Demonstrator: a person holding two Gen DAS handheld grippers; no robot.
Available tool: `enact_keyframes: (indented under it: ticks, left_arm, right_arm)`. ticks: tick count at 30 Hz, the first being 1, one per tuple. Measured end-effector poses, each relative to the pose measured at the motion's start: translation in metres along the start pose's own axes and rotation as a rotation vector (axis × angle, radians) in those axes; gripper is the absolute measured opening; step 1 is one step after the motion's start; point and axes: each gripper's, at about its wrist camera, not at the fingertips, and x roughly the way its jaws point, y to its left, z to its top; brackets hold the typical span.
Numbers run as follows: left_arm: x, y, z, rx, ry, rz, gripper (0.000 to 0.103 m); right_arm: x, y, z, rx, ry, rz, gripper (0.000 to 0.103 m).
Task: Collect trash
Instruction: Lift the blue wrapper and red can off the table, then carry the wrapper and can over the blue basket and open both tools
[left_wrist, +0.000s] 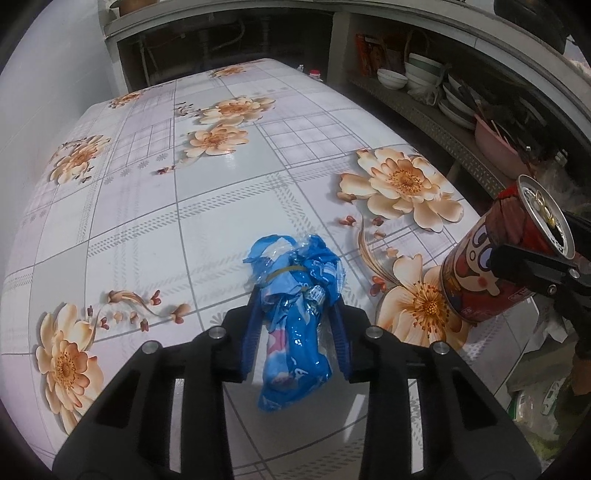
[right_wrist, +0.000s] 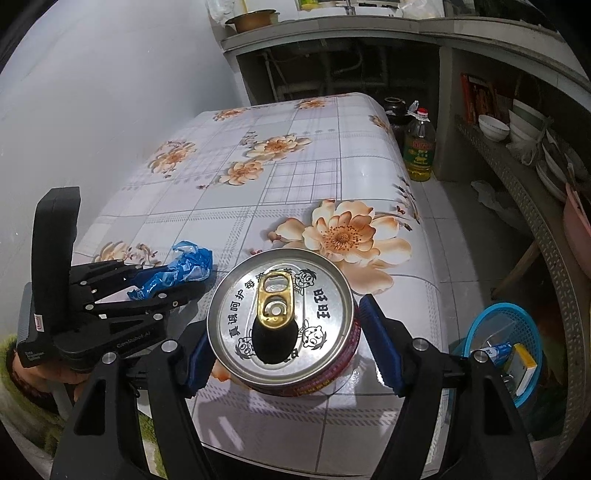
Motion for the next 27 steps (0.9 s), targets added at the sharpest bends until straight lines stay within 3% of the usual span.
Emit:
enact_keyframes:
  ticks: [11,18,23,27]
  left_arm:
    - [-0.003,0.001,-0.001,0.001,-0.012,0.007,0.028]
    - [-0.020,-0.007,0.011,0.006,-0.055,-0.038,0.027]
    - [-0.037,-0.035,0.037,0.064,-0.111,-0.117,0.027]
    - [-0.042,-0.078,0.068,0.128,-0.119,-0.242,0.027]
  right_arm:
    - [-0.005,0.002,0.000,-0.017,-0.031,-0.024,0.067]
    - [-0.042,-0.023,0.005,0.058,-0.137,-0.051,0.066]
    - [-0.105,-0.076,0.000,0.176,-0.268,-0.211,0.066]
    - [-0.154,-0.127,-0.024,0.303,-0.341,-0.355,0.066]
